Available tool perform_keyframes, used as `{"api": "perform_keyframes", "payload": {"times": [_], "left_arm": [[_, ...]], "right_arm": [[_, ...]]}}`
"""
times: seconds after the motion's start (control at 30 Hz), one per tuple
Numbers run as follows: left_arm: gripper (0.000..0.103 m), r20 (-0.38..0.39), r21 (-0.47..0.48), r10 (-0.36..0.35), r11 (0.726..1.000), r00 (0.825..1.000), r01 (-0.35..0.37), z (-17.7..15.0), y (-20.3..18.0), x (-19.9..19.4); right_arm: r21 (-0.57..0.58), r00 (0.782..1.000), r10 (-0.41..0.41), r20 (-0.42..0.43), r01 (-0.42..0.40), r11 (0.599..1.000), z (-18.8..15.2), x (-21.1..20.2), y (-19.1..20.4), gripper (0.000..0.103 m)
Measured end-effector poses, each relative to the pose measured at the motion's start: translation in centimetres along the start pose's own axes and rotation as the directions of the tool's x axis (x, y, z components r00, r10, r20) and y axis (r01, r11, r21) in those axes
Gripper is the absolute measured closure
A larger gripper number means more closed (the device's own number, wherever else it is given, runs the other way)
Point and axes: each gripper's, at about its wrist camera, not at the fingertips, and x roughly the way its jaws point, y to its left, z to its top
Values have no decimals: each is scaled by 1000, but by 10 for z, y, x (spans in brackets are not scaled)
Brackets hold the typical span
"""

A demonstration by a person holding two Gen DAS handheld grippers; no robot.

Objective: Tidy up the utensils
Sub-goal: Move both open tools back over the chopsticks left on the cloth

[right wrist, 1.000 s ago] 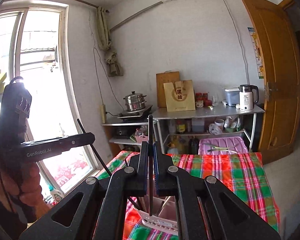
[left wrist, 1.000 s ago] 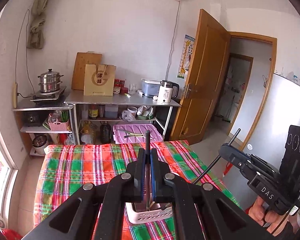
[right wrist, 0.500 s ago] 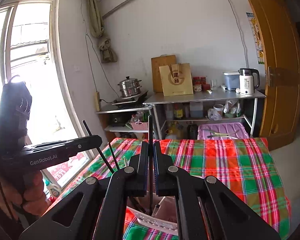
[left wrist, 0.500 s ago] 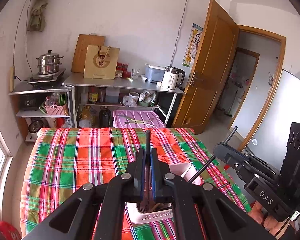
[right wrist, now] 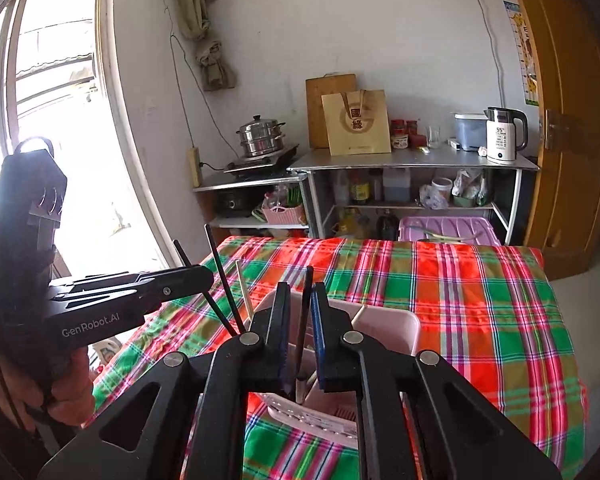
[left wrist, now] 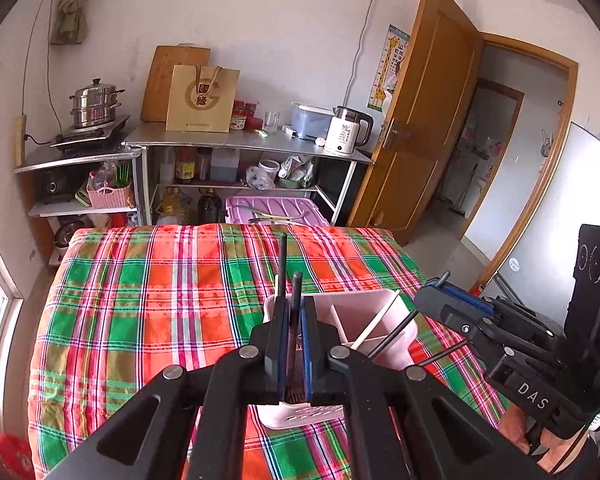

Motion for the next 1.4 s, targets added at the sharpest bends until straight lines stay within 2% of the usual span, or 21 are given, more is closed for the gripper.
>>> {"api": "perform_keyframes", "payload": {"times": [0.13,0.33,0.63,0.83,1.03,1.4], "left_arm": [[93,42,9,7,1000,999,-7,-4,-4,-21],[92,100,29,9,999,995,-12,-21,-14,-60],[92,140,66,-12,998,990,3,-78,-40,-109],[92,102,94,-38,995,994,29,-124,-62,-112],[92,38,82,-77,994,996,74,-162,-77,-103],[91,-98,88,-102,990,990,111,-200,-98,-66]], "right_arm": [[-5,1000,1,25,-1,1000,1,-19,-1,89],[-9,997,7,77,-6,1000,-6,-61,-4,89],[-18,996,-5,91,7,1000,-53,-122,-6,88],[5,997,-39,70,39,999,-89,-150,-17,88],[44,996,-74,40,72,996,-121,-168,-31,88],[99,996,-90,-28,93,991,-153,-166,-55,88]]}}
